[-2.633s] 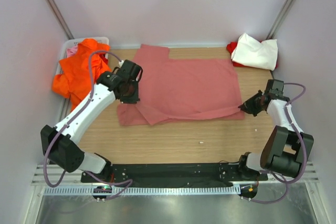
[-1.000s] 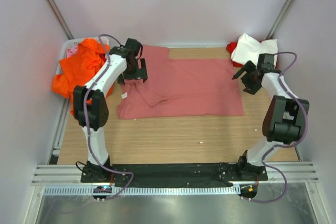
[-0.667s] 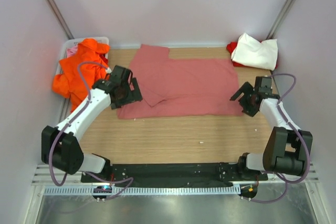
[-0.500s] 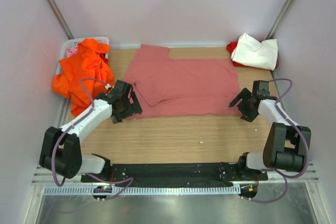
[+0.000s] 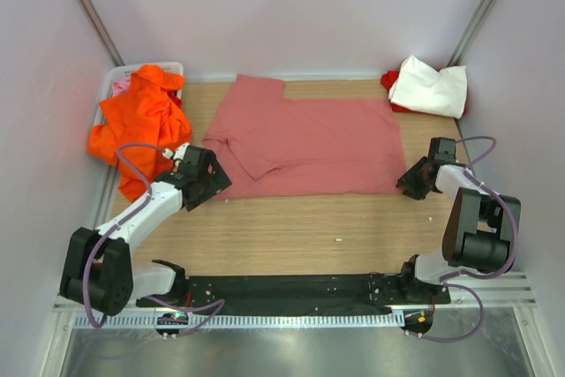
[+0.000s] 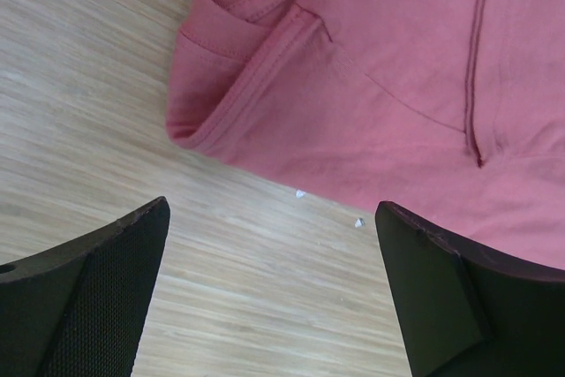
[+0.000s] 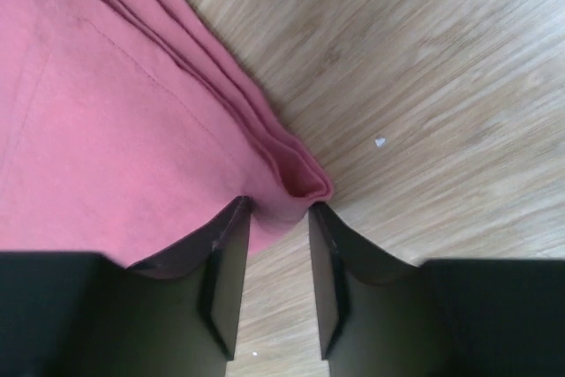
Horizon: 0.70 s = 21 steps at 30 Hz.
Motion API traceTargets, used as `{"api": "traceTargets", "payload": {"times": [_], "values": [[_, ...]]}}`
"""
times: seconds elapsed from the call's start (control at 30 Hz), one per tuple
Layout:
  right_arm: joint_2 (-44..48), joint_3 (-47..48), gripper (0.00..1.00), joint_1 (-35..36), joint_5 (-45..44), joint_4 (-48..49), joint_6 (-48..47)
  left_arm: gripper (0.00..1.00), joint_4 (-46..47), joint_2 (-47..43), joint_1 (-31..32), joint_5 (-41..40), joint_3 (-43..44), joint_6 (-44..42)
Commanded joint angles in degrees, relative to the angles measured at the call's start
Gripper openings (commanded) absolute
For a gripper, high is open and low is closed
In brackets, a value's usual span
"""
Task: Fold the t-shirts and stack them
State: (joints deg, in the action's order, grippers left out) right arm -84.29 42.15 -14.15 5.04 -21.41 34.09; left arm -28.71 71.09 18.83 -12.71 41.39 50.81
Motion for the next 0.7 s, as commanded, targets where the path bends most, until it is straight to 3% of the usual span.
{"api": "traceTargets", "payload": {"times": [0.0, 0.07, 0.13, 0.17, 0.3, 0.4, 0.43, 0.6, 0.63, 0.67], "values": [[-2.1, -1.55, 0.32, -0.35, -1.26, 3.13, 0.46, 1.0, 4.18, 3.51, -1.07, -2.41, -0.34, 0.52], [-2.54, -1.11, 0.18, -0.44, -1.0, 3.13, 0.19, 1.0, 4.62, 4.58, -1.08, -2.58, -0.25, 0.43], [-2.63, -1.02, 0.14, -0.44, -0.82, 3.13, 0.1, 1.0, 5.85, 5.81, -1.08, -2.58, -0.6, 0.52], [-2.55, -1.19, 0.07, -0.44, -0.82, 3.04, 0.02, 0.99, 6.29, 6.34, -1.08, -2.67, -0.69, 0.61], [-2.37, -1.54, 0.01, -0.44, -1.0, 3.22, -0.16, 0.89, 7.53, 9.59, -1.08, -4.78, 0.53, 0.08], [-2.28, -1.63, 0.01, -0.44, -0.91, 3.04, -0.25, 0.69, 7.35, 12.66, -1.08, -5.92, 3.16, -0.01], [-2.11, -1.63, 0.01, -0.44, -1.17, 3.13, -0.07, 0.54, 7.35, 13.28, -1.08, -6.18, 3.87, -0.09], [-2.63, -2.6, 0.01, -2.72, 0.14, 3.57, 0.45, 0.08, 5.86, 17.16, -1.08, -6.62, 6.69, -0.45], [-2.55, -2.77, 0.01, -3.16, 0.58, 3.57, 0.54, 0.0, 5.77, 16.72, -1.08, -6.71, 6.43, -0.36], [-2.37, -2.95, 0.01, -3.51, 0.41, 3.39, 0.63, 0.0, 5.77, 16.02, -1.08, -6.8, 6.08, -0.36]]}}
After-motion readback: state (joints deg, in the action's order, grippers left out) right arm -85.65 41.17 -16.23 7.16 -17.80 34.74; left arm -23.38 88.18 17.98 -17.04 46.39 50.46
